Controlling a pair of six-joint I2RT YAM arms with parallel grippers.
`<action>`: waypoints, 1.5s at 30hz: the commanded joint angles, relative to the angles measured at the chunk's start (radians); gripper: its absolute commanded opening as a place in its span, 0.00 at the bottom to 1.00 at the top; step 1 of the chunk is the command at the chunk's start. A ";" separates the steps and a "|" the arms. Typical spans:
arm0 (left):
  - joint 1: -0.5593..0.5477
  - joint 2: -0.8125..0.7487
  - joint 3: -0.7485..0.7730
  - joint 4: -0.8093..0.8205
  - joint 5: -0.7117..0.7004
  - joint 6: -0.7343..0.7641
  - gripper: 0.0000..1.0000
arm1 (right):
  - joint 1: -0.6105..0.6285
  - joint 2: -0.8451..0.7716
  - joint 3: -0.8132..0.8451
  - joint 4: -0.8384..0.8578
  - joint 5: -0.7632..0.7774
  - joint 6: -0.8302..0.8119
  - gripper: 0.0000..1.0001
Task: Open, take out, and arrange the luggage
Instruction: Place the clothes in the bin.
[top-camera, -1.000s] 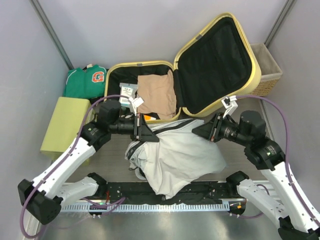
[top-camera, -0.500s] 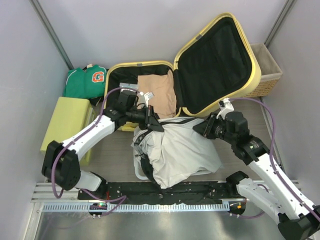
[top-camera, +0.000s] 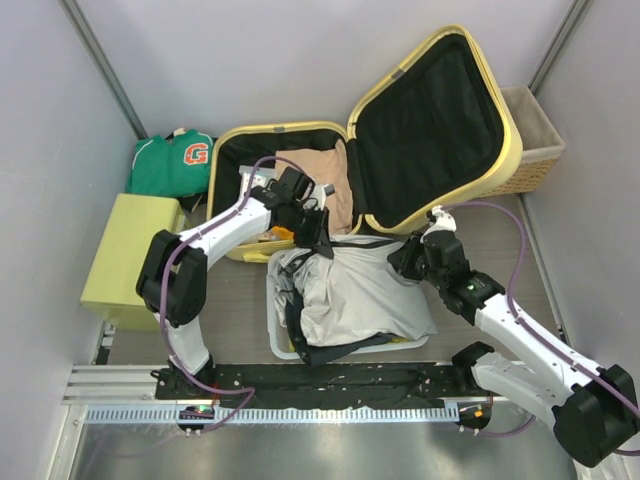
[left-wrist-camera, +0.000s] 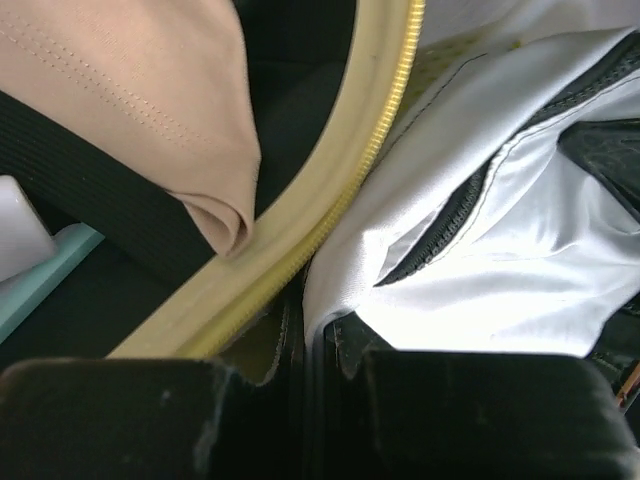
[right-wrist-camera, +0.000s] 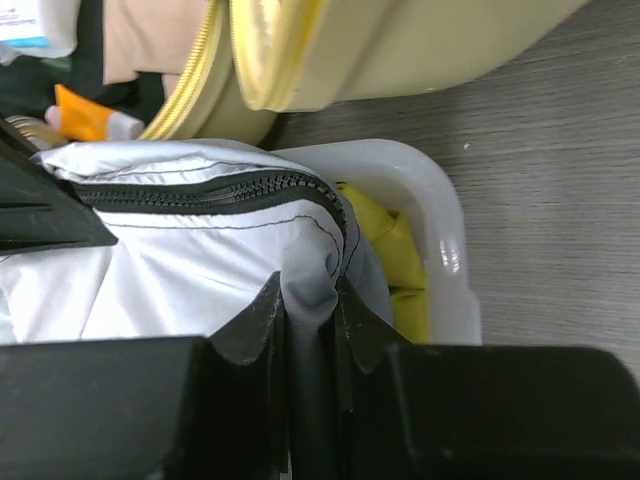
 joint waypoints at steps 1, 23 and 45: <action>0.001 0.065 0.056 -0.120 -0.266 0.095 0.00 | 0.007 0.048 -0.060 0.031 0.129 -0.023 0.01; -0.080 -0.392 -0.036 -0.073 -0.489 -0.057 0.72 | 0.013 -0.038 0.328 -0.459 -0.007 -0.083 0.49; -0.190 -0.197 -0.146 0.076 -0.617 -0.095 0.65 | 0.211 0.150 0.015 -0.217 0.084 0.199 0.55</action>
